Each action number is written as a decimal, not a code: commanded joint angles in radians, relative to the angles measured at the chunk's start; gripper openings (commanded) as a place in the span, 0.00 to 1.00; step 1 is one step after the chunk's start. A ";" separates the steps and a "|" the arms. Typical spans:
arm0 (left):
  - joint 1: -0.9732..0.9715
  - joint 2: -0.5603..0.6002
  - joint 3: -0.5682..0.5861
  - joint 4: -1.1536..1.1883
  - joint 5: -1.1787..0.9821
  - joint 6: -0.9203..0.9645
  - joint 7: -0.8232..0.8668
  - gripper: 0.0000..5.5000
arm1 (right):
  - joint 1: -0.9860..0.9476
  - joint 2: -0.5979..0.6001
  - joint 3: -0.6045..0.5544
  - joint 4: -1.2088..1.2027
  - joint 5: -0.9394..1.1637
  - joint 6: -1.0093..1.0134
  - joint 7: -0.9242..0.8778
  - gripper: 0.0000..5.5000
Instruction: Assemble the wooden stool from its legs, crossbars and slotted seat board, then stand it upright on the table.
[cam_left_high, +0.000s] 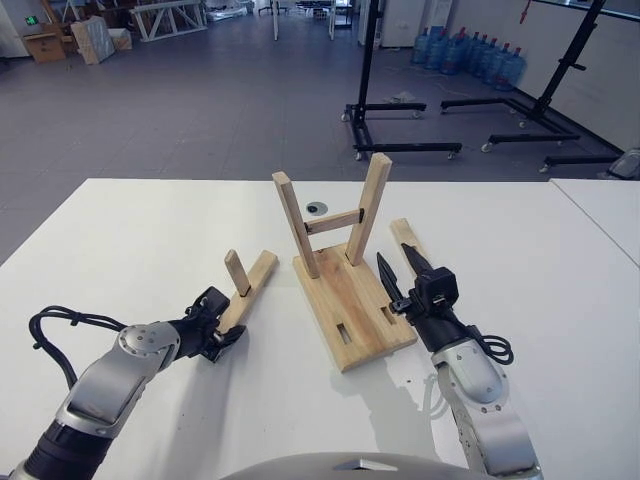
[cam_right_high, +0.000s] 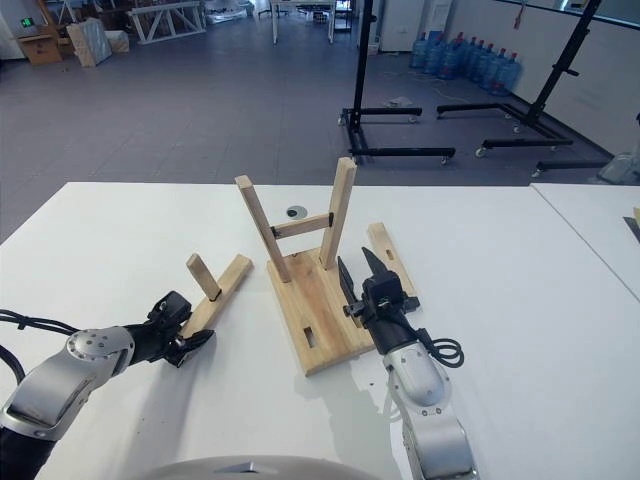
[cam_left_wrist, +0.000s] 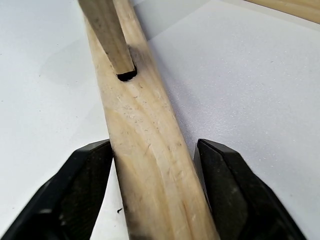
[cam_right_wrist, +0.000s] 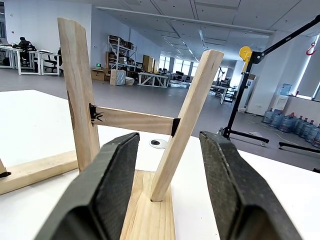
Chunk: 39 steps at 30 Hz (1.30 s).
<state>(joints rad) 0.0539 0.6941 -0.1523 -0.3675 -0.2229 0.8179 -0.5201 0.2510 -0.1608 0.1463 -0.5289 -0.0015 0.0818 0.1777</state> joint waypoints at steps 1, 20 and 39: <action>0.032 0.017 -0.027 0.040 0.042 0.018 0.007 0.44 | -0.008 0.001 -0.007 0.002 -0.004 -0.005 -0.003 0.40; -0.468 -0.239 0.281 0.027 0.138 -0.444 0.391 0.38 | -0.404 -0.127 -0.384 0.021 0.533 0.309 0.075 0.40; -0.418 -0.293 -0.077 -0.117 0.170 -0.589 0.068 0.38 | -0.544 -0.101 -0.389 -0.053 1.547 0.532 -0.322 0.40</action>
<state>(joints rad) -0.3780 0.3989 -0.2229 -0.4663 -0.0476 0.2166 -0.4325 -0.2981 -0.2579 -0.2524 -0.5680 1.5326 0.6282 -0.1300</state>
